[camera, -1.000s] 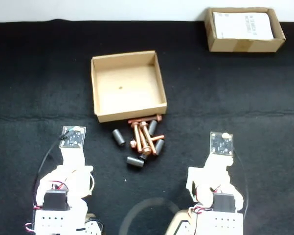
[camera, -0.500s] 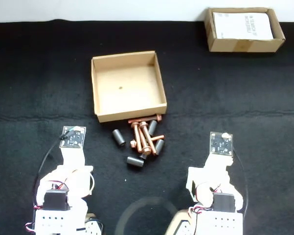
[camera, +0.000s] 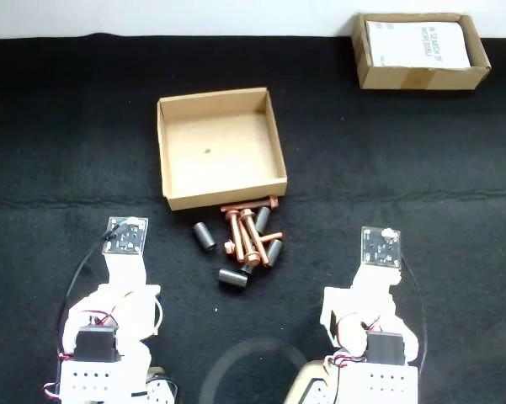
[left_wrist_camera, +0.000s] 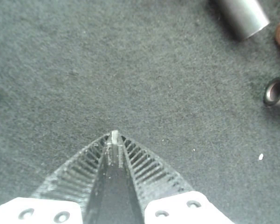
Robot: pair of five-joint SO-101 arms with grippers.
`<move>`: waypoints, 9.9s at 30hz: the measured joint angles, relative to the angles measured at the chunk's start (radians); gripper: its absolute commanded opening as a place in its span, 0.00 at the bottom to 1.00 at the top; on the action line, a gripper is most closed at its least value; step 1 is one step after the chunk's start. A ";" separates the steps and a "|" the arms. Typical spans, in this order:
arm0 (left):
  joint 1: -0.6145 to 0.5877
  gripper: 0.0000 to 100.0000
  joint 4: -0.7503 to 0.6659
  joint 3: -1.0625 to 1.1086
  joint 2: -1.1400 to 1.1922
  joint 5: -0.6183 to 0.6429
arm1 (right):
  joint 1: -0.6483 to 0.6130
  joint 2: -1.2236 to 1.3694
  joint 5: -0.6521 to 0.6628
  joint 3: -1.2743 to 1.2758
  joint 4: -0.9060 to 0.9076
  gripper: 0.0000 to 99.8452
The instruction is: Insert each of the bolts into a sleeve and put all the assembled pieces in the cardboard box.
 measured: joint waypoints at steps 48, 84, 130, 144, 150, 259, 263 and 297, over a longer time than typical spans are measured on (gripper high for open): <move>-0.109 0.01 0.009 -0.278 0.000 -0.002 | 0.000 0.000 0.000 0.000 0.000 0.01; 0.081 0.20 0.428 -1.350 1.158 0.393 | 0.000 0.000 0.000 0.000 0.000 0.01; 0.011 0.20 0.040 -1.089 1.620 0.413 | -0.396 1.671 -0.087 -1.481 0.353 0.12; -0.028 0.20 -0.150 -1.089 1.768 0.414 | -0.497 1.930 -0.212 -1.481 0.149 0.12; -0.028 0.20 -0.155 -1.089 1.772 0.416 | -0.520 1.936 -0.227 -1.481 0.140 0.12; 0.460 0.16 0.443 -2.561 2.800 0.549 | 0.101 1.140 0.092 -0.868 -0.037 0.01; 0.457 0.00 0.442 -2.685 2.892 0.551 | 0.100 1.140 0.092 -0.868 -0.037 0.01; 0.511 0.38 0.411 -2.354 2.598 0.491 | 0.100 1.140 0.092 -0.868 -0.037 0.01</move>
